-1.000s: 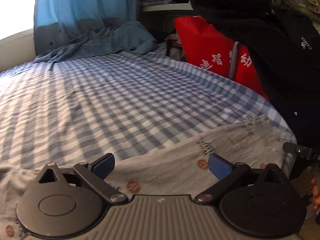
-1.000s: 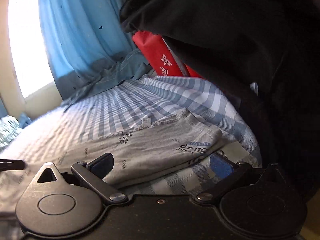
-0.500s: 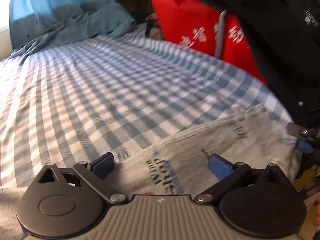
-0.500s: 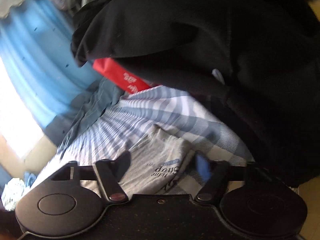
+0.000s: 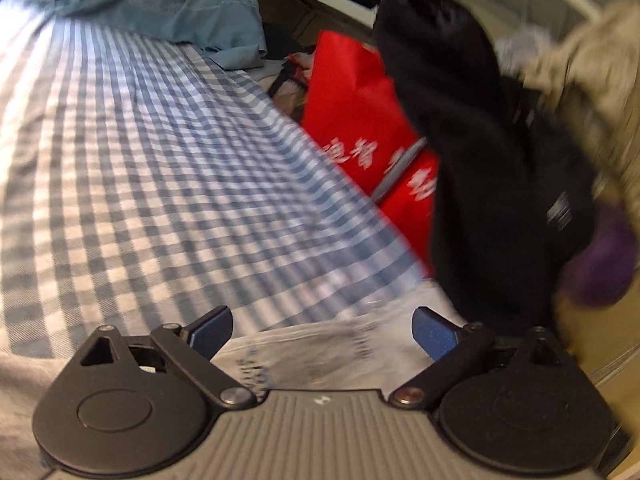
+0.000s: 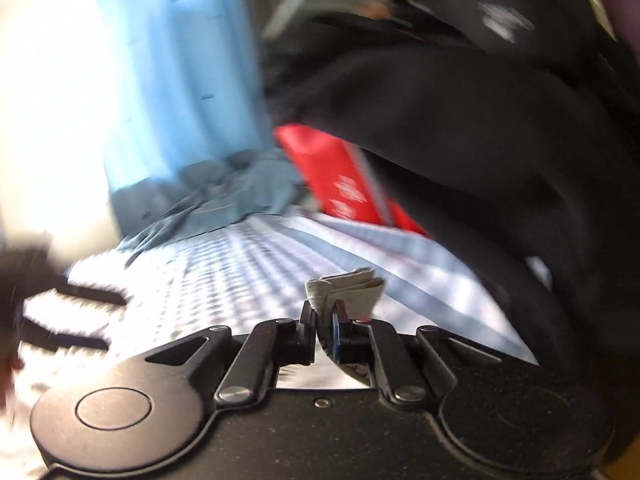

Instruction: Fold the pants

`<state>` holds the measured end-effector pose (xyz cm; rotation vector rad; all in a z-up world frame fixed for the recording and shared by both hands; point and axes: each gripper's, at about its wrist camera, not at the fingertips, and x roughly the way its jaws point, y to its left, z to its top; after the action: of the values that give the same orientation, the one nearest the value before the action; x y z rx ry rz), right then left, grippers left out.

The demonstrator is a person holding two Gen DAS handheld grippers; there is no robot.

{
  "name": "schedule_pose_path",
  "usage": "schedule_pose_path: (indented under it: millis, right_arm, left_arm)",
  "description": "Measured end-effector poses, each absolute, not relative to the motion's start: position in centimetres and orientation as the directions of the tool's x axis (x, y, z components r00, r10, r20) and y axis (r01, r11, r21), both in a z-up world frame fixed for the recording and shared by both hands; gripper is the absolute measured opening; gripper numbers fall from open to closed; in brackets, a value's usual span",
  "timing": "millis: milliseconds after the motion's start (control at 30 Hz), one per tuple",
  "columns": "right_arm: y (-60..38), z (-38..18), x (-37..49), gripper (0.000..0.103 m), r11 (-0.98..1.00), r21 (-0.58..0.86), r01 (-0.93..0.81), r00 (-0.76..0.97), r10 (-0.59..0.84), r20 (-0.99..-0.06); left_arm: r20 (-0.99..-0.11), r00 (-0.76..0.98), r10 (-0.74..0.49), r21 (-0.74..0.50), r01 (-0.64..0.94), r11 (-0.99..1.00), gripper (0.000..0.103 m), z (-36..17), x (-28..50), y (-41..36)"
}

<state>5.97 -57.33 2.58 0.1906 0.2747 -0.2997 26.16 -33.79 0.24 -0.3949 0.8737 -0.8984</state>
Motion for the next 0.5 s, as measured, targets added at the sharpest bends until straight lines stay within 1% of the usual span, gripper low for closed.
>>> schedule_pose_path:
  millis: [100,167,233,300,367,433,500]
  right_arm:
    - [-52.9,3.7,6.3,0.007,0.978,0.037,0.205,0.942,-0.187,-0.278]
    - [-49.8,4.2,6.4,0.007,0.991,-0.025,0.13,0.95,-0.132,-0.284]
    - [-46.6,4.3,6.2,0.007,0.998,-0.042,0.047,0.952,-0.058,-0.301]
    - [-43.4,4.0,5.8,0.007,0.997,-0.063,-0.033,0.946,0.011,-0.323]
    - [-40.4,2.9,5.4,0.007,0.99,-0.108,-0.086,0.934,0.042,-0.356]
    - [-38.2,1.4,5.4,0.007,0.985,-0.115,-0.129,0.915,0.073,-0.397]
    - [-36.5,-0.1,5.7,0.008,0.981,-0.134,-0.139,0.898,0.068,-0.434]
  left_arm:
    - [-0.421,0.264,-0.868,-0.734,0.463,0.497,0.097,0.1,26.7,-31.6]
    - [-0.4,0.232,-0.887,-0.772,0.436,0.462,0.097,-0.6,26.7,-30.2]
    - [-0.415,0.223,-0.882,-0.783,0.406,0.471,0.096,-1.7,26.0,-28.4]
    - [-0.431,0.25,-0.867,-0.78,0.381,0.497,0.095,-3.0,24.8,-26.2]
    - [-0.464,0.3,-0.833,-0.758,0.352,0.549,0.094,-4.3,23.8,-24.2]
    - [-0.487,0.342,-0.804,-0.747,0.314,0.586,0.094,-5.3,23.0,-22.3]
    - [-0.482,0.36,-0.798,-0.758,0.284,0.587,0.091,-6.0,22.7,-20.8]
